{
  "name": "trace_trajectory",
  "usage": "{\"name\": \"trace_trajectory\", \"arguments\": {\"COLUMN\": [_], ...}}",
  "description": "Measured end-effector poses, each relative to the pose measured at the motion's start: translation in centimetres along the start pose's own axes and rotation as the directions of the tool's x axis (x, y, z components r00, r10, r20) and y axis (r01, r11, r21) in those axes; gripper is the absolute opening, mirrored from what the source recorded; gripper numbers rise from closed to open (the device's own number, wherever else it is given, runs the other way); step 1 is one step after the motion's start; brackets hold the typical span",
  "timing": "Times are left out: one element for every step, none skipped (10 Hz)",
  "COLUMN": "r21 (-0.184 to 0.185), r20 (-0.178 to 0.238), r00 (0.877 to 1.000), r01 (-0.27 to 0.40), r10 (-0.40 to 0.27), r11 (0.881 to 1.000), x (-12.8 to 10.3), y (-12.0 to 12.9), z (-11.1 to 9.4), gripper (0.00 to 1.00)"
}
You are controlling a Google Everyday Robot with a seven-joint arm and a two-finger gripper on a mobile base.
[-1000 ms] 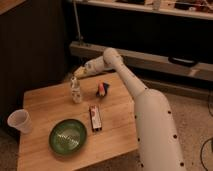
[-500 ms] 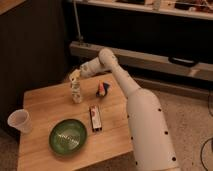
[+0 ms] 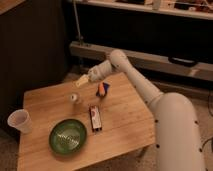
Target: Knock the bottle over
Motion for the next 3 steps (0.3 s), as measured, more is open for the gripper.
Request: {"name": "trace_trajectory", "arguments": {"r21": [0.007,0.007,0.009], "r20": [0.026,0.034,0.038], "r00": [1.0,0.999,0.999], "r01": [0.002,0.001,0.003], "r10": [-0.002,-0.002,-0.004], "r11": [1.0,1.0,1.0], "x": [-2.8,-4.1,-4.4], "y": [-1.5,-2.1,-2.3], "z": [-1.7,-2.6,-2.7], "gripper": [0.0,0.01,0.06]}}
